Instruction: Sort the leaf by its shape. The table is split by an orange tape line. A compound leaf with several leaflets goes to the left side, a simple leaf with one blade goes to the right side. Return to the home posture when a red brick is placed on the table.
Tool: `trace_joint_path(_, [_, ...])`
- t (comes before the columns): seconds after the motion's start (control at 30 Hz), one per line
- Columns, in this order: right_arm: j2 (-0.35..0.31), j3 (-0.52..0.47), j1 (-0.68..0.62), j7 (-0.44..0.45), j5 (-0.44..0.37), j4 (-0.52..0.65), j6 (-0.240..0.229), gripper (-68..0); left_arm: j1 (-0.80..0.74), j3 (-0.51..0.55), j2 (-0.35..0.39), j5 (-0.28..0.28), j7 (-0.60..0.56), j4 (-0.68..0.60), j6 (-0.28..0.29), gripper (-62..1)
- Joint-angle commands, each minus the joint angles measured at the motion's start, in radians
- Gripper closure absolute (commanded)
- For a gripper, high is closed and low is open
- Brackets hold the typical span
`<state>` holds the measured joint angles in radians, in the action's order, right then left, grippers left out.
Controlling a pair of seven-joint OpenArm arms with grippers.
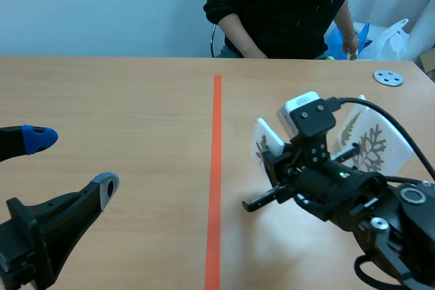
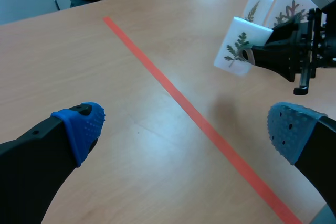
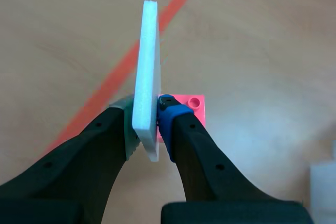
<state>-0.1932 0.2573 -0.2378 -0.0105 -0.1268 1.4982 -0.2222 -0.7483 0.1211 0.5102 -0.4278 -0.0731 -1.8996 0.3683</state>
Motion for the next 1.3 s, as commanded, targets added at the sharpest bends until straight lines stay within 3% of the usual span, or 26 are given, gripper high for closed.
trace_joint_path(0.0, [-0.021, -0.034, -0.001, 0.010, -0.024, 0.006, 0.002, -6.1, 0.004, -0.001, 0.005, -0.006, -0.017, -0.026, 0.002, -62.3])
trace_joint_path(0.27, [-0.051, -0.145, -0.037, 0.013, -0.043, 0.000, 0.021, -6.1, 0.004, -0.001, 0.005, -0.006, -0.028, -0.026, 0.002, -62.3])
trace_joint_path(0.5, [-0.050, -0.156, -0.031, 0.059, -0.042, -0.098, 0.025, -6.1, 0.004, -0.001, 0.005, -0.006, -0.036, -0.026, 0.002, -62.3])
trace_joint_path(0.7, [-0.050, -0.158, -0.028, 0.140, -0.041, -0.193, 0.104, -6.1, 0.004, -0.001, 0.005, -0.006, -0.036, -0.026, 0.002, -62.3])
trace_joint_path(1.1, [-0.045, -0.158, 0.011, 0.211, -0.037, -0.306, 0.144, -6.6, 0.004, -0.001, 0.005, -0.006, -0.036, -0.026, 0.002, -62.3])
trace_joint_path(1.27, [-0.045, -0.158, 0.011, 0.230, -0.037, -0.306, 0.148, -15.9, 0.004, -0.001, 0.005, -0.006, -0.036, -0.026, 0.002, -62.3])
